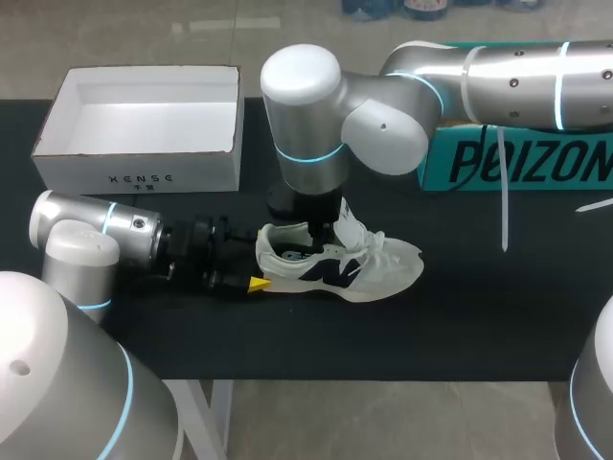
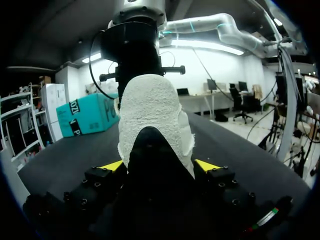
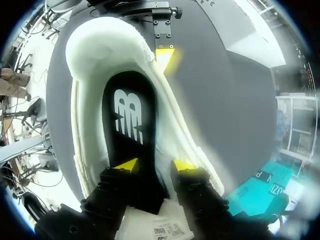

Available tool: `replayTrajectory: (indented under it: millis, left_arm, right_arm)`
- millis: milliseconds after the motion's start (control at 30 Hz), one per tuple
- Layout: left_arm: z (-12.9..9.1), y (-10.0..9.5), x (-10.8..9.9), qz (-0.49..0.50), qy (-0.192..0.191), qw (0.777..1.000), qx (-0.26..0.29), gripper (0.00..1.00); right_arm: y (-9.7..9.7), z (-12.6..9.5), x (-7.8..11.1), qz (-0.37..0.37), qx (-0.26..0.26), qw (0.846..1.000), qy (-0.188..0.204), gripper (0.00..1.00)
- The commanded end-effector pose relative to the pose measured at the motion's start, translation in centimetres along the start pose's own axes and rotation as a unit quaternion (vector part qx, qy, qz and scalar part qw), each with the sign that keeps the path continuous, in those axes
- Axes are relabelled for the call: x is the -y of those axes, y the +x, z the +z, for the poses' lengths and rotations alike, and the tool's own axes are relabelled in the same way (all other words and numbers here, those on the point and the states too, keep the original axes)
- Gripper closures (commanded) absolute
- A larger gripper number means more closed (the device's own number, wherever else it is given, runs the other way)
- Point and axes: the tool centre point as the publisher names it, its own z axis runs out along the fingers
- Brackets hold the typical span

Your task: Take the shoe out of the shoebox, open the shoe tongue, remove and reinsert the insole, then place the shoe into the shoebox

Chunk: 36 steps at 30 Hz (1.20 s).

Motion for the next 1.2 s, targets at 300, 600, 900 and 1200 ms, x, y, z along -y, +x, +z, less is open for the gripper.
replayTrajectory:
  millis: [300, 600, 900, 1200]
  left_arm:
    - [0.1, 0.2, 0.0, 0.001, -0.001, 1.000, 0.000, 1.00]
    - [0.1, 0.2, 0.0, 0.001, -0.001, 1.000, 0.000, 1.00]
    - [0.1, 0.2, 0.0, 0.001, -0.001, 1.000, 0.000, 1.00]
    - [0.1, 0.2, 0.0, 0.001, -0.001, 1.000, 0.000, 1.00]
  right_arm:
    - [0.0, 0.9, -0.5, 0.001, -0.001, 1.000, 0.000, 0.51]
    - [2.2, 3.9, -1.4, -0.006, -0.028, 1.000, 0.005, 0.19]
    - [4.3, 4.7, -0.5, -0.012, -0.044, 0.999, 0.014, 0.71]
    - [5.0, 4.5, 0.1, -0.013, -0.047, 0.999, 0.019, 1.00]
